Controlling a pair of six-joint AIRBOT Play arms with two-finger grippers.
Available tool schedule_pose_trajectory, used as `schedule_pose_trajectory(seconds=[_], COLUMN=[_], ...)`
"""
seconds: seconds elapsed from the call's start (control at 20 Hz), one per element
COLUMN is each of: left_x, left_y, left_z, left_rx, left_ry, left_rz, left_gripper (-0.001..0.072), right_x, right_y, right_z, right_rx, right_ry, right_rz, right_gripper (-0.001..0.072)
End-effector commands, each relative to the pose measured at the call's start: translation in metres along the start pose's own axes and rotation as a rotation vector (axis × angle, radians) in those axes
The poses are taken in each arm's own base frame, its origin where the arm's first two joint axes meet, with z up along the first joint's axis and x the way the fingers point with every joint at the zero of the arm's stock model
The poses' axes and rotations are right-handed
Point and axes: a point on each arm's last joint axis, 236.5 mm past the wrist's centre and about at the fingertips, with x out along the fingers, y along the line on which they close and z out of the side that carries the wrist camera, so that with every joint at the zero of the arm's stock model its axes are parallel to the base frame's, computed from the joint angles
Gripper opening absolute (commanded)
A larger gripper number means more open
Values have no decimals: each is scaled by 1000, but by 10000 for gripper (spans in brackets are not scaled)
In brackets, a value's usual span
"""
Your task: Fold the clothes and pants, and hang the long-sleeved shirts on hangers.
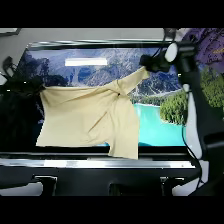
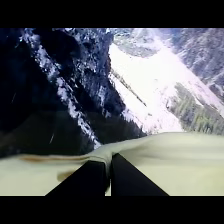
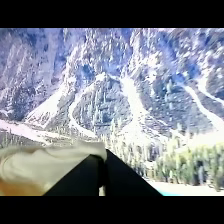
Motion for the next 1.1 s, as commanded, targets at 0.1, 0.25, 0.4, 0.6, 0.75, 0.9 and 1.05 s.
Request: schedule_pose_trajectory(seconds=[0.1, 0.25, 0.4, 0.6, 0.75, 0.9, 1.05], left_x=[113, 120, 89, 10, -42, -63, -68], left_y=[18, 20, 25, 60, 89, 111, 118], left_z=[-6, -9, -2, -8, -27, -64, -104], left_rx=[-116, -138, -104, -17, -32, -125, -194], left_ry=[54, 77, 128, 233, 260, 247, 264], left_rz=[-57, -64, -75, -48, -17, -21, -27], left_gripper=[17, 173, 553, 550, 549, 549, 544], right_x=[111, 110, 87, 23, -14, -28, -25], right_y=[14, 20, 14, -43, -108, -125, -110], right_z=[-66, -76, -71, -45, -70, -109, -167], right_rx=[172, 199, 184, -7, -65, 67, 165], right_ry=[203, 251, 275, 271, 417, 503, 591], right_rz=[114, 141, 149, 129, 97, 245, 408], right_gripper=[27, 113, 329, 361, 332, 335, 352])
